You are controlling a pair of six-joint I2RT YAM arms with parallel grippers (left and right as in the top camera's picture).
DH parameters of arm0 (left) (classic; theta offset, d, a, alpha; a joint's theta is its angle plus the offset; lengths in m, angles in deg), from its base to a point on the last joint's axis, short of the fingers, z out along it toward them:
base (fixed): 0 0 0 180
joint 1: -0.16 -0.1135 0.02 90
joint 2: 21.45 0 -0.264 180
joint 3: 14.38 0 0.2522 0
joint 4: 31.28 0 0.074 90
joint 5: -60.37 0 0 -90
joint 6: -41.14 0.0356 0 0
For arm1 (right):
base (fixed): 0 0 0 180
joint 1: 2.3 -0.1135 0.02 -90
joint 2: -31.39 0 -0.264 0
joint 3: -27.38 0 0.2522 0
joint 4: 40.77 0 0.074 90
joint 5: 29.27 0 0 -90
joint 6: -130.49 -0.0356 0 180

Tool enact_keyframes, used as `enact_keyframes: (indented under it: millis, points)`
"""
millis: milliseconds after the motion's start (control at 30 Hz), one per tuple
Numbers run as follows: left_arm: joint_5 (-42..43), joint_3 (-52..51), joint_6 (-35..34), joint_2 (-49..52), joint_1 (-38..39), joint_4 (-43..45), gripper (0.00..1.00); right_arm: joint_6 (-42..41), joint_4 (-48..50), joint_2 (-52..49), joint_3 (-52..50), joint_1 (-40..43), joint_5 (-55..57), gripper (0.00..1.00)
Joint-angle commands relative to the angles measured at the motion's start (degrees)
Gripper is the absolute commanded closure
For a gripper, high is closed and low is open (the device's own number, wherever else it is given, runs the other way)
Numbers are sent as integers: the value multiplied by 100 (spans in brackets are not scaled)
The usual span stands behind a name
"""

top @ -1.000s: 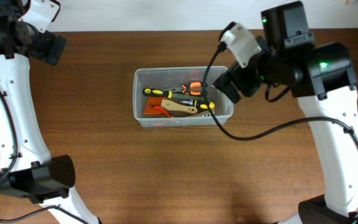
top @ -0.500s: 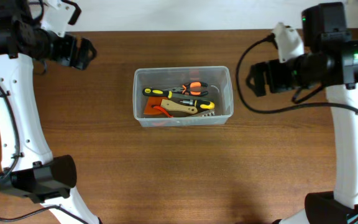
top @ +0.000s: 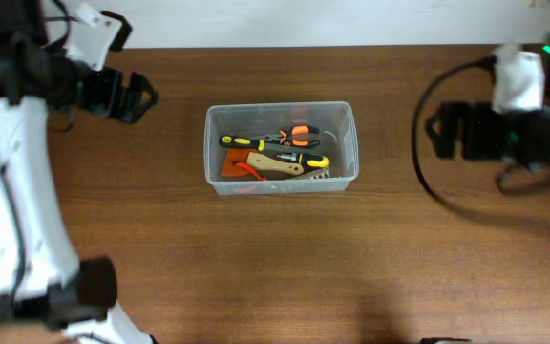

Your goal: Pack container

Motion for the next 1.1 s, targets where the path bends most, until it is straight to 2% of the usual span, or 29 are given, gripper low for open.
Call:
enact_keyframes:
  millis: [0, 200, 467, 700, 1067]
  points:
    - [-308, 74, -50, -1193, -35, -24, 1, -48, 7, 901, 192, 17, 33, 1]
    - [-319, 74, -50, -1888, -28, -81, 1, -50, -52, 2194, 190, 17, 35, 1]
    - [-223, 68, -50, -1921, -28, -387, 1, -50, -127, 3217, 190, 17, 33, 1]
    - [-229, 68, -48, -1923, -31, -468, 1, -50, -299, 3620, 190, 17, 33, 1]
    - [-227, 68, -48, -1923, -31, -479, 1, -50, -660, 3650, 164, 17, 39, 1]
